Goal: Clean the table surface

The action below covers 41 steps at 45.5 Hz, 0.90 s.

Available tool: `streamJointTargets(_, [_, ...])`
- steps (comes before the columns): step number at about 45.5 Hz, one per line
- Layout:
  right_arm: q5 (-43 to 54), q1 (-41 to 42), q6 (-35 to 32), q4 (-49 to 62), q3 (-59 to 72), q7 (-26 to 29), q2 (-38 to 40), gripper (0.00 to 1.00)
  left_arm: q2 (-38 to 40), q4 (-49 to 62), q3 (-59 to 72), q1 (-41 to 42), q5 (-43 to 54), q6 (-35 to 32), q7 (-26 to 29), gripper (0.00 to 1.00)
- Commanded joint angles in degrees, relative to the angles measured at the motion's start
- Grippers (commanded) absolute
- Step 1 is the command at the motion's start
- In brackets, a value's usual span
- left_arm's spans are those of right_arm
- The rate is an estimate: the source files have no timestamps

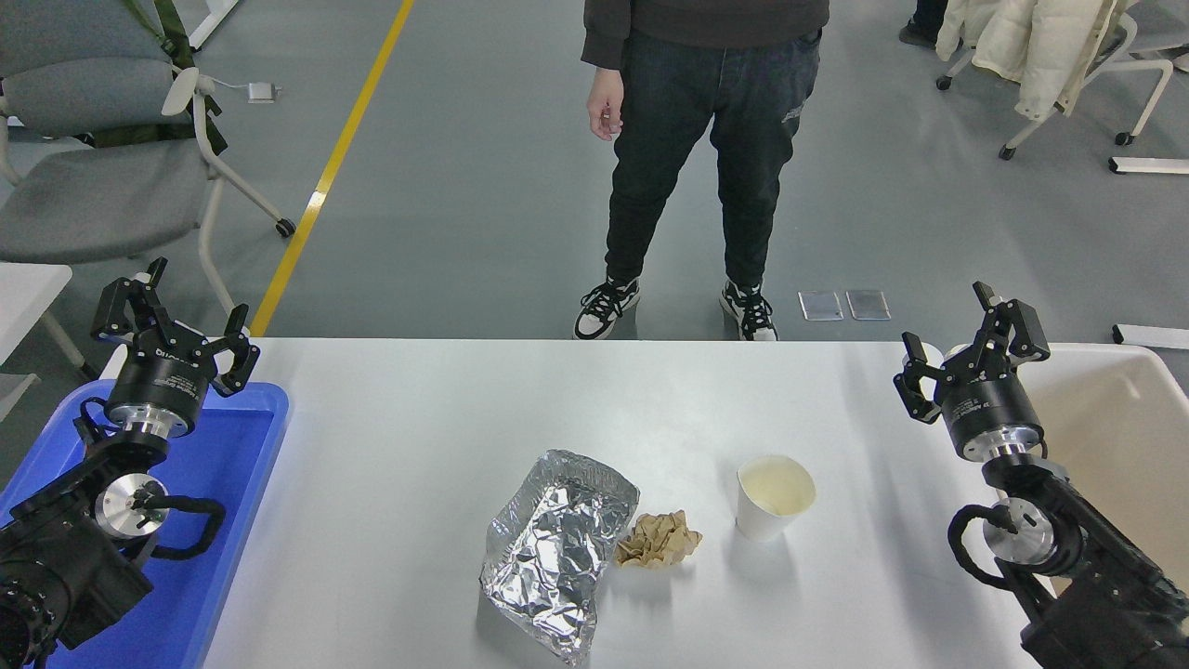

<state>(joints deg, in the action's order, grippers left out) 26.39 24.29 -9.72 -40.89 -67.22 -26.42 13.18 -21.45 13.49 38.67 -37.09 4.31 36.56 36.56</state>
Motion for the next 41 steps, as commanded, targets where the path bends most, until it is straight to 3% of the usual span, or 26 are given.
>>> streamJointTargets(1, [-2.05, -0.47, -0.65, -0.59, 0.42, 3.48, 1.93, 1.00, 0.00, 0.04, 0.00, 0.00, 0.00, 0.09, 0.00, 1.00])
streamJointTargets(8, [-3.01, -0.21, 0.14, 0.55, 1.12, 3.66, 3.52, 1.00, 0.00, -0.05, 0.00, -0.09, 0.00, 0.09, 0.00, 1.00])
streamJointTargets(18, [-15.05, 0.49, -0.03, 1.78, 1.91, 4.19, 2.99, 1.00, 0.00, -0.05, 0.00, 0.00, 0.00, 0.09, 0.00, 1.00])
streamJointTargets(27, [-14.70, 2.34, 4.26, -3.66, 7.89, 11.56, 6.50, 1.00, 0.00, -0.05, 0.00, 0.00, 0.00, 0.09, 0.00, 1.00])
streamJointTargets(35, [-6.90, 6.56, 14.90, -8.76, 13.95, 19.73, 10.72, 1.00, 0.00, 0.04, 0.00, 0.00, 0.00, 0.09, 0.00, 1.00])
streamJointTargets(41, [3.12, 6.82, 15.61, -14.29, 14.66, 24.13, 13.53, 1.00, 0.00, -0.05, 0.00, -0.09, 0.00, 0.09, 0.00, 1.00])
